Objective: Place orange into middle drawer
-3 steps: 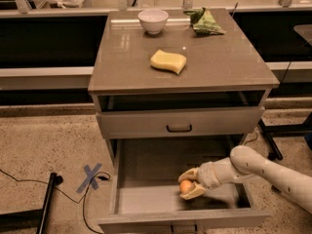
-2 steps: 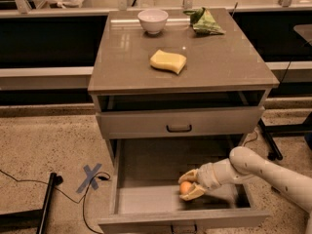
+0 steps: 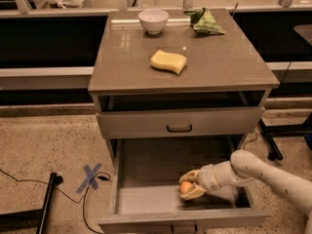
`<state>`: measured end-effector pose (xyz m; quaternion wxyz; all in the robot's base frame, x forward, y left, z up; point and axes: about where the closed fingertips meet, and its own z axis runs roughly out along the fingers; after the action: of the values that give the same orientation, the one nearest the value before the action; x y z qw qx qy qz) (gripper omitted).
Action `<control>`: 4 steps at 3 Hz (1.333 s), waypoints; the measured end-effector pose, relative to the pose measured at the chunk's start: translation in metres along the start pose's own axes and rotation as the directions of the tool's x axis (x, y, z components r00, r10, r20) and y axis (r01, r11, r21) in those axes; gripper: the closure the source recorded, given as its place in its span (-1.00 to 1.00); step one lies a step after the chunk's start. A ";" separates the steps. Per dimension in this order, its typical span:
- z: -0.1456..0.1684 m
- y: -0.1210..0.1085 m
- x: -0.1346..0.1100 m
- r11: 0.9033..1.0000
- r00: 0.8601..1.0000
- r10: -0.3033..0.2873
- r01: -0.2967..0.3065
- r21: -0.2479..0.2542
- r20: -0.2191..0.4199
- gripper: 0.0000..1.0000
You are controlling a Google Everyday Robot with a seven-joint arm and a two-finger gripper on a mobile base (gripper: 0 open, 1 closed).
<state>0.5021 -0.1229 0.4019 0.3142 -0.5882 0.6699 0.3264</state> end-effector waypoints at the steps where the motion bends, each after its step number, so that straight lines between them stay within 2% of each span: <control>1: 0.003 -0.001 0.005 1.000 1.000 0.009 -0.010 0.003 0.013 -0.22; 2: 0.005 0.000 0.004 1.000 1.000 0.010 -0.010 -0.001 0.015 -0.68; 3: 0.007 0.001 0.004 1.000 1.000 0.010 -0.010 -0.005 0.017 -1.00; 4: 0.007 0.002 0.003 1.000 1.000 0.010 -0.010 -0.005 0.020 -1.00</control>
Offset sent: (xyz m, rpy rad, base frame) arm 0.0002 -0.0006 -0.0050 0.0122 0.0044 -0.0085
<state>0.5005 -0.1189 0.3951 0.3176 -0.5823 0.6689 0.3355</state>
